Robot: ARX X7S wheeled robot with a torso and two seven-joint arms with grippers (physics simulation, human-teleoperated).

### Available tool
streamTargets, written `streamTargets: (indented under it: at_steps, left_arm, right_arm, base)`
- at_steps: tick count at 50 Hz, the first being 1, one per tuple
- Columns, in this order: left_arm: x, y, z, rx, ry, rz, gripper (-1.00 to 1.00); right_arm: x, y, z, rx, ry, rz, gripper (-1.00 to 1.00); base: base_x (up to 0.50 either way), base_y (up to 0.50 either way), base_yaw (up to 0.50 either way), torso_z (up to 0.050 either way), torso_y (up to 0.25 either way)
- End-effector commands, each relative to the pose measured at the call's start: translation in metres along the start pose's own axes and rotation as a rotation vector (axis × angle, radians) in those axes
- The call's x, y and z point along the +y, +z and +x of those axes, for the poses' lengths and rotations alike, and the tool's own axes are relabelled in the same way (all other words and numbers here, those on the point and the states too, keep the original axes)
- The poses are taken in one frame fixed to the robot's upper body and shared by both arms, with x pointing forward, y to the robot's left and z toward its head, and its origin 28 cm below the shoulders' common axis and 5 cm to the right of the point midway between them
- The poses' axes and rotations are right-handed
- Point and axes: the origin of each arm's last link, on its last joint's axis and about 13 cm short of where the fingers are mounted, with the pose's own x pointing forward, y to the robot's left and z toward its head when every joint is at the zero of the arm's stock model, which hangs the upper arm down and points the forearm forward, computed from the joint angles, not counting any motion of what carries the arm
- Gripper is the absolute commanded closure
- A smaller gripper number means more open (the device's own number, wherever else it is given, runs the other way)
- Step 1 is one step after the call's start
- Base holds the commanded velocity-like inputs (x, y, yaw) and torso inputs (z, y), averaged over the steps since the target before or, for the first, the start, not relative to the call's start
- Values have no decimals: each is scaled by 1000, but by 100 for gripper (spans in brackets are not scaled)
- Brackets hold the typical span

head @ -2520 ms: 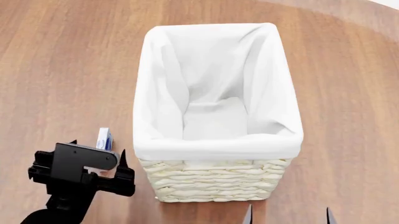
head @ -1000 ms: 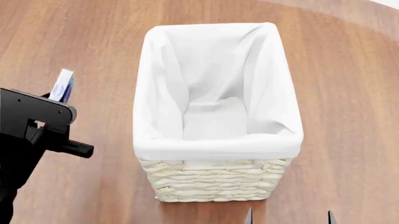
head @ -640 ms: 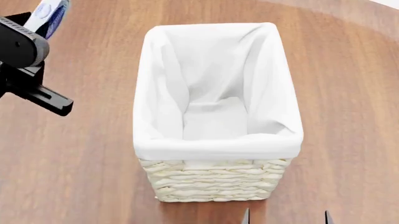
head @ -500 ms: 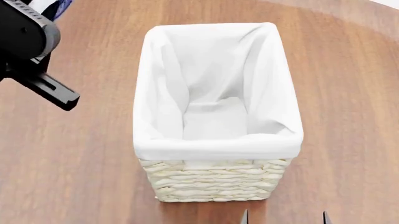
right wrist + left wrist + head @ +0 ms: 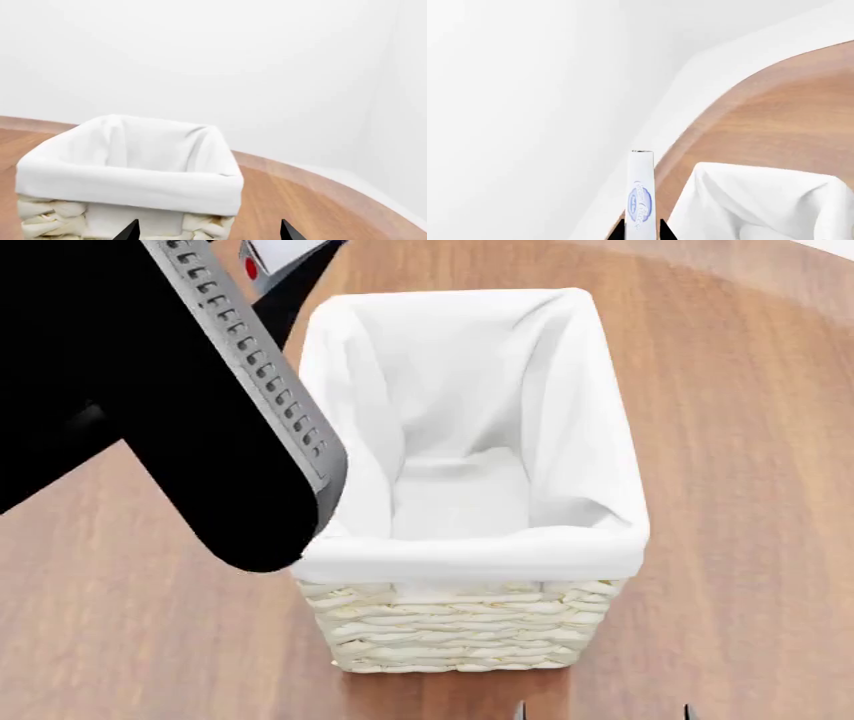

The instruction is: Pick up the cream cheese box, and put it in the basket.

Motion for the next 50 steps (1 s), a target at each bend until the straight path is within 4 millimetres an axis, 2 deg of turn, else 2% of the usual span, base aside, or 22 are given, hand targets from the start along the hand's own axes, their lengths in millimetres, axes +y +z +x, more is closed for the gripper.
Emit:
streamTargets:
  at_steps: [1,7,10,11,13,20,29,34,41,50]
  left_arm:
    - [-5,17,12,-89,-49,14,100]
    - [-5,16,28,-38,10,-18,100]
    - [-4,15,30,-33,5,-25,100]
    - [-2,13,39,-22,32,-51,100]
    - [-1,11,44,2,60,-64,100]
    - [0,-14,75,119,58,-114,100]
    - [-24,-44,106,203,-8,-124,100]
    - [-33,-46,112,216,-41,-108,100]
    - [-40,-35,118,222,-99,-106,100]
    - [-51,-42,130,242,-117,-78,100]
  right_arm:
    - [1,-1,-2,3,12,1,-100]
    - [2,-3,-3,3,18,-3,-100]
    - [2,-2,-3,2,19,-3,-100]
    - [2,-2,-4,0,24,-3,-100]
    - [2,-2,-5,1,26,-2,-100]
    - [4,-4,-9,0,39,7,-100]
    - [5,-5,-11,0,48,18,-100]
    - [2,-5,-11,1,40,33,-100]
    - [-1,-3,-10,2,35,46,-100]
    - [0,-7,-13,1,45,54,-100]
  base:
    - [0,0,0,0,0]
    - [0,0,0,0,0]
    - [0,0,0,0,0]
    - [0,0,0,0,10]
    - [0,0,0,0,0]
    - [0,0,0,0,0]
    - [0,0,0,0,1]
    - [0,0,0,0,0]
    - [0,0,0,0,1]
    - [0,0,0,0,0]
